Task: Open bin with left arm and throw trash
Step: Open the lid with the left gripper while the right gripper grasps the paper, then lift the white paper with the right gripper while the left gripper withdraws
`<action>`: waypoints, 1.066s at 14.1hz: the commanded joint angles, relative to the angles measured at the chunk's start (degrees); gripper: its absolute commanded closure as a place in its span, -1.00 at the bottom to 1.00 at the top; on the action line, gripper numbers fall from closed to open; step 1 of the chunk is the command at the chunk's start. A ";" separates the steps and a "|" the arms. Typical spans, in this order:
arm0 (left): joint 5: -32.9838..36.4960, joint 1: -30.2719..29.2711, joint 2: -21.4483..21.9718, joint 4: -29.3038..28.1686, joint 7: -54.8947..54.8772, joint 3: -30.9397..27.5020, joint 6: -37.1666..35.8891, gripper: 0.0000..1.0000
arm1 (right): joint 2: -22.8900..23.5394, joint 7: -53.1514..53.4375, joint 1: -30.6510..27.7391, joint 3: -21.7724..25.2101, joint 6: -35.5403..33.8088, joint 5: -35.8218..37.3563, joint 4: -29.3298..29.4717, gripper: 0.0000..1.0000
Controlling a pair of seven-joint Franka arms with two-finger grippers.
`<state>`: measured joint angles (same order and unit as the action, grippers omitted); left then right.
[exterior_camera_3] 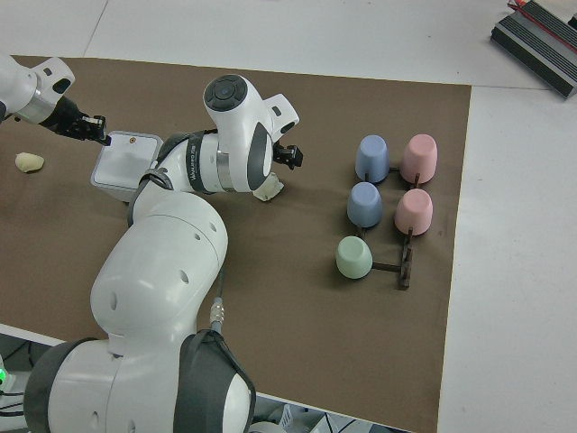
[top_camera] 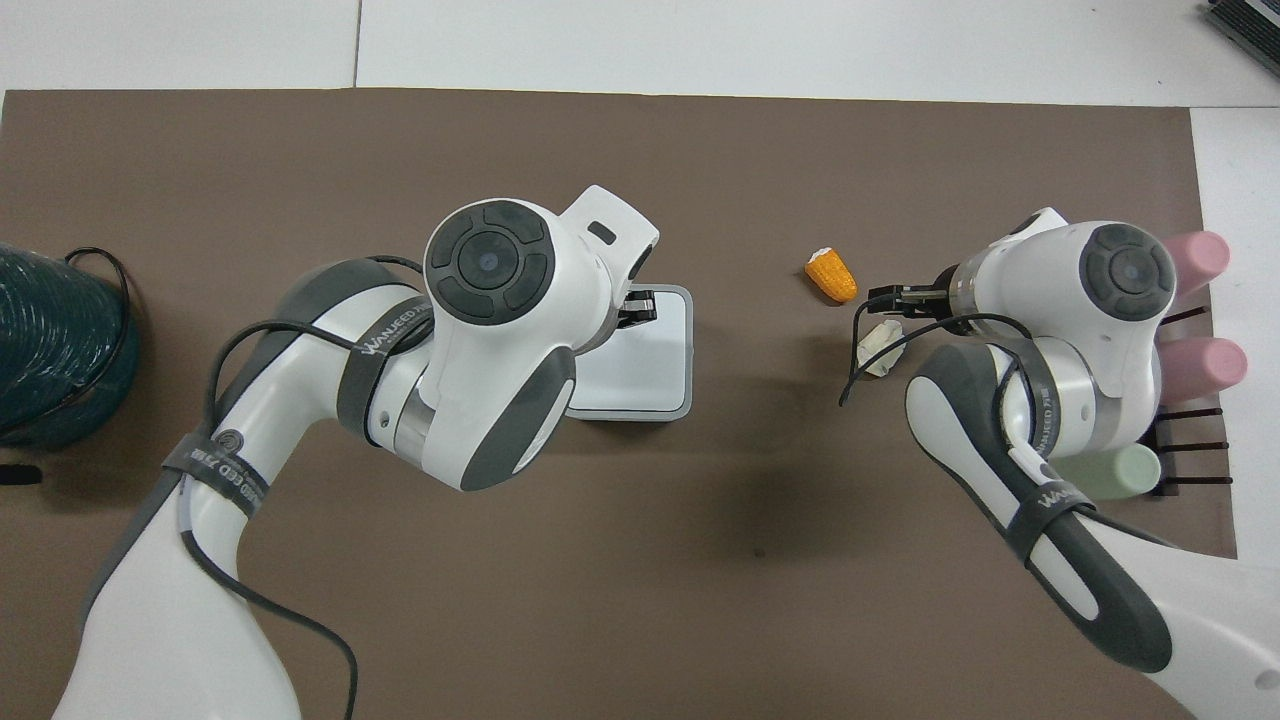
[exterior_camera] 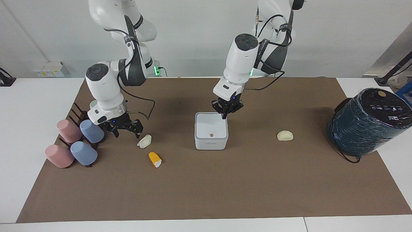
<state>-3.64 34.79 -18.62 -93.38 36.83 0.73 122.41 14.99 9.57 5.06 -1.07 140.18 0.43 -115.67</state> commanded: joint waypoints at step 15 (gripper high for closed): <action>0.39 2.22 -5.54 4.40 1.31 -1.17 -1.96 1.00 | -2.33 8.97 2.42 -0.08 1.85 0.27 -7.46 1.00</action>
<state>-3.65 36.71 -21.79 -93.33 37.75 0.49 125.55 14.35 17.25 7.63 -1.03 141.58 0.41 -121.66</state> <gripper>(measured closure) 0.987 0.489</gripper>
